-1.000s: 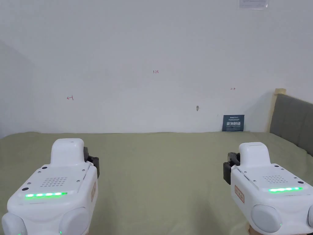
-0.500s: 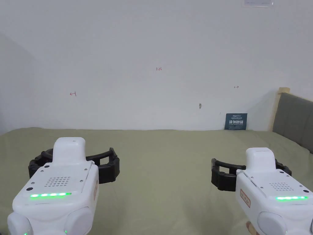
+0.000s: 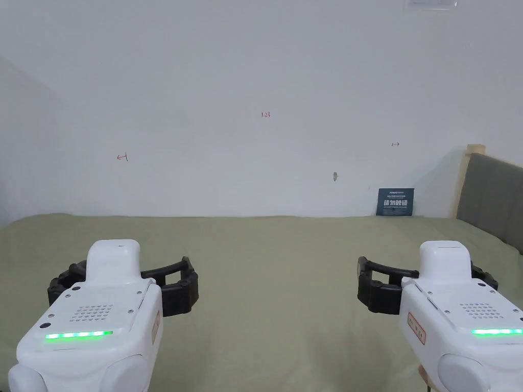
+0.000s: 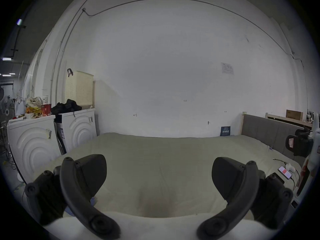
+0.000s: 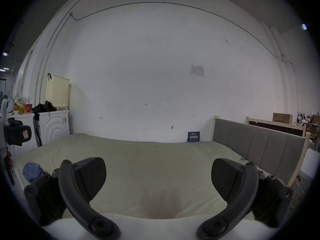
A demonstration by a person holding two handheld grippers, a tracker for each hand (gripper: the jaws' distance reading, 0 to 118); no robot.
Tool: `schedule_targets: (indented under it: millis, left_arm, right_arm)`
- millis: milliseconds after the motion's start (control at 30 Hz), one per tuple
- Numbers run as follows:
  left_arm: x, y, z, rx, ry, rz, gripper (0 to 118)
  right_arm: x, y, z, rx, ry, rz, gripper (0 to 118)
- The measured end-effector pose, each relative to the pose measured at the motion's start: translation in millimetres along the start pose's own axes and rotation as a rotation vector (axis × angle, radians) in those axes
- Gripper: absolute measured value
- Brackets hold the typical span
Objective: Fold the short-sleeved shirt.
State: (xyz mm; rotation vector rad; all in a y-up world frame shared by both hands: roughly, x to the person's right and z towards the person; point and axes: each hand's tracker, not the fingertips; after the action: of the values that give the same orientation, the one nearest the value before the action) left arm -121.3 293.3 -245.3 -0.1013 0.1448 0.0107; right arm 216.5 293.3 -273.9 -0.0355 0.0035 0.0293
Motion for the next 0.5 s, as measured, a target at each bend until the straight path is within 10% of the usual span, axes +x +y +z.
schedule_targets:
  millis: [500]
  left_arm:
    - [2.2,1.6,-0.2,-0.010,-0.014,-0.012,118]
  right_arm:
    - [1.5,-0.5,1.4,-0.009,0.047,-0.017,118]
